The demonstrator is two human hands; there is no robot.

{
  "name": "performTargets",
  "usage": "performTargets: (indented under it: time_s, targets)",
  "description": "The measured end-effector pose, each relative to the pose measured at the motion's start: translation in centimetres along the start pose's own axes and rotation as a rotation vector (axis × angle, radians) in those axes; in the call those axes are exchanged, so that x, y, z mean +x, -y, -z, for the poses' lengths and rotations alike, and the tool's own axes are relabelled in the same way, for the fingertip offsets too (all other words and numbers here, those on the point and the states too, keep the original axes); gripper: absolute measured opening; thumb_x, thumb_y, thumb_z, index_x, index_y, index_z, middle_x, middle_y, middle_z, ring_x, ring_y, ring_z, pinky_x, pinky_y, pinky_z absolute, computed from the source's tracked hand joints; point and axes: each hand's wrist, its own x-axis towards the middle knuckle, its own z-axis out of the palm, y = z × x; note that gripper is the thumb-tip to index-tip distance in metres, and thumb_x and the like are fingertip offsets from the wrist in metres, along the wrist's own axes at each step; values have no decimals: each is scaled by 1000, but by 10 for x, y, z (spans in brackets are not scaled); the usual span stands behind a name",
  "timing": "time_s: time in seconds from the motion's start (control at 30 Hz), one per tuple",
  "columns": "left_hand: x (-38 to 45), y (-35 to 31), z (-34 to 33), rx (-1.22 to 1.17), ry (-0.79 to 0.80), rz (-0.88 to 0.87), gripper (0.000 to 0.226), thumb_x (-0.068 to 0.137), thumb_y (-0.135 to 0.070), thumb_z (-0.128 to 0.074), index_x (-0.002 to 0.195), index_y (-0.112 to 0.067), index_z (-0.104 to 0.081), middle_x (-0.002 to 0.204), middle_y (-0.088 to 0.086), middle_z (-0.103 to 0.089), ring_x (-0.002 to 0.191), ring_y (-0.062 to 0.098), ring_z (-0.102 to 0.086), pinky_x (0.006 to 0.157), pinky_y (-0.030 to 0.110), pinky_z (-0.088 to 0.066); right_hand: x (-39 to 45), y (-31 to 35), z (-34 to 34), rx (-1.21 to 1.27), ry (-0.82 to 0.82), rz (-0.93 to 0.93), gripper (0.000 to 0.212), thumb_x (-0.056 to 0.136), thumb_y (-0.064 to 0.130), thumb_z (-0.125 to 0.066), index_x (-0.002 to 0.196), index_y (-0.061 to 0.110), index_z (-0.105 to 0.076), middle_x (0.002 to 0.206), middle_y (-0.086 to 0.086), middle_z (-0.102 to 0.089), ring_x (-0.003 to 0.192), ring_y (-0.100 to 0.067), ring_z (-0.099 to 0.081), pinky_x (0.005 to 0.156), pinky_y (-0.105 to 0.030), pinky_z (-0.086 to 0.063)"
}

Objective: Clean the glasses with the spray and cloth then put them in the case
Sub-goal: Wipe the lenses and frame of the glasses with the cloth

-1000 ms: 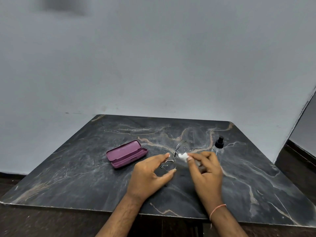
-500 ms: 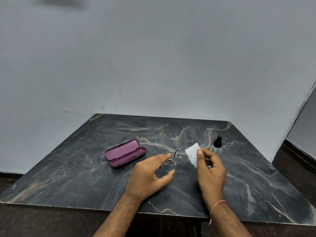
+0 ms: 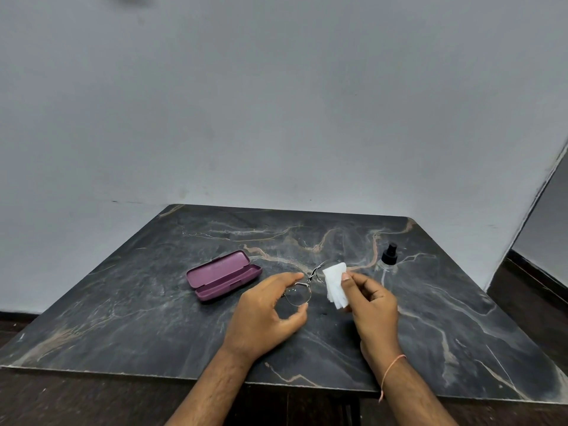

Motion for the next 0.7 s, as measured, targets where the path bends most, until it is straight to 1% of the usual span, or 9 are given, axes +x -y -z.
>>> performTargets:
  time_s: [0.13,0.23,0.3,0.37,0.47,0.6,0.7]
  targets:
    - [1,0,-1,-30,-32,53,51,84,-21,-87,133,-23,-74,128,-21,-75,119,-6,-70,103,24,-59,0,2,0,22,49,-52,14,96,4,-73,87,11,-82,82,1,-82,75,-5,-71,65,-17,-56]
    - [2,3,-3,-34,-78,99,48,84,-18,-88,130,-23,-74,125,-22,-76,117,-3,-72,100,26,-61,1,3,-3,9,121,-95,17,95,1,-71,82,7,-80,80,0,-80,73,-7,-69,64,-16,-55]
    - [3,5,-4,-32,-107,115,46,85,-19,-89,129,-22,-75,123,-20,-77,115,-1,-73,99,28,-62,1,4,-4,2,147,-108,17,96,1,-70,82,4,-79,82,-1,-80,74,-7,-69,66,-18,-54]
    - [3,7,-6,-38,-127,123,45,85,-20,-89,128,-22,-75,122,-19,-77,114,0,-74,98,30,-63,1,5,-3,-10,160,-118,17,96,3,-70,83,5,-80,84,-2,-80,74,-8,-69,68,-21,-53]
    - [3,8,-7,-62,-153,152,44,86,-21,-91,127,-23,-77,121,-20,-78,113,0,-75,98,31,-63,0,7,-4,-9,175,-130,18,97,3,-69,83,7,-79,80,1,-79,71,-5,-68,66,-19,-53]
    - [4,6,-6,-67,-173,137,41,86,-17,-93,124,-23,-82,123,-20,-80,115,-6,-74,100,24,-62,-2,9,-4,-8,204,-141,16,98,4,-67,87,4,-78,79,0,-77,71,-6,-67,65,-18,-52]
    - [5,6,-6,-90,-190,148,29,86,-14,-92,114,-23,-86,120,-19,-81,114,-8,-74,100,24,-62,-3,8,-5,-38,237,-133,15,98,4,-68,89,4,-79,83,1,-78,74,-5,-67,67,-17,-53]
